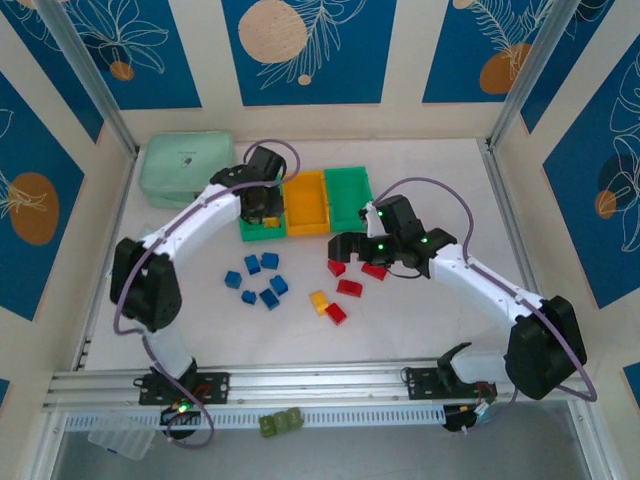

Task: Sort the legos into containers by color
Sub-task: Place the lego in the container, then pick up the lego from the middle-left of the table.

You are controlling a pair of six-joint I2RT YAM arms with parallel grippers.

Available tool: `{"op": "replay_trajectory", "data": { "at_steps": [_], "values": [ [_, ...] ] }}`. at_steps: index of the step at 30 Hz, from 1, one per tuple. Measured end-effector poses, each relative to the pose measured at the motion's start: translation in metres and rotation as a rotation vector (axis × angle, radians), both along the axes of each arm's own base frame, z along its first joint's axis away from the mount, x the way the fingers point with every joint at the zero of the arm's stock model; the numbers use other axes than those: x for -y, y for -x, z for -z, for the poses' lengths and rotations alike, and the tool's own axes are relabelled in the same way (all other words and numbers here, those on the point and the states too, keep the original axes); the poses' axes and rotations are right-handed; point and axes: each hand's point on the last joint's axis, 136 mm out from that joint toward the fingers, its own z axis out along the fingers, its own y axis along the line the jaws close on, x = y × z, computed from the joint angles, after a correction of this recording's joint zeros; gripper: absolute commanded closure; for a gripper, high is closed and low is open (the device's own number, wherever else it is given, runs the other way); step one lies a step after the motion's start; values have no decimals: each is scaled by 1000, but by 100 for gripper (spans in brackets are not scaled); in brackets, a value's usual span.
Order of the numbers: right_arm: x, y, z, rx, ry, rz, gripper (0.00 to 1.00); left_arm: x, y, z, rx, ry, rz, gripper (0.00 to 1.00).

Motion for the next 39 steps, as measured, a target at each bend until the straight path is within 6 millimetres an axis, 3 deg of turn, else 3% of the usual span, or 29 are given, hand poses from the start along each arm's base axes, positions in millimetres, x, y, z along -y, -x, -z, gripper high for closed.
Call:
{"op": "replay_trajectory", "data": {
  "at_steps": [3,6,7,12,16,19,25,32,39],
  "values": [
    [-2,-4,-2,7,-4,1,1,-8,-26,20,-18,-20,-21,67],
    [-3,-5,-5,14,-8,1,1,-14,-43,36,-39,-42,-26,51],
    [-3,-6,-6,16,-9,1,1,-15,-49,38,-39,-43,-27,50],
    [-3,-6,-7,18,-10,2,1,-12,-62,27,-13,-15,-24,46],
    [-2,-7,-6,17,-9,6,1,-7,-54,23,-23,29,-6,44],
    [1,-9,-6,12,-6,16,1,-5,-33,24,-54,73,13,41],
    [8,-7,-1,-7,10,25,1,0,26,28,-110,131,40,40],
    [25,7,19,-60,43,44,1,44,97,25,-142,192,123,38],
    [47,21,39,-117,67,87,1,81,151,52,-236,213,145,37]
  ]
}}
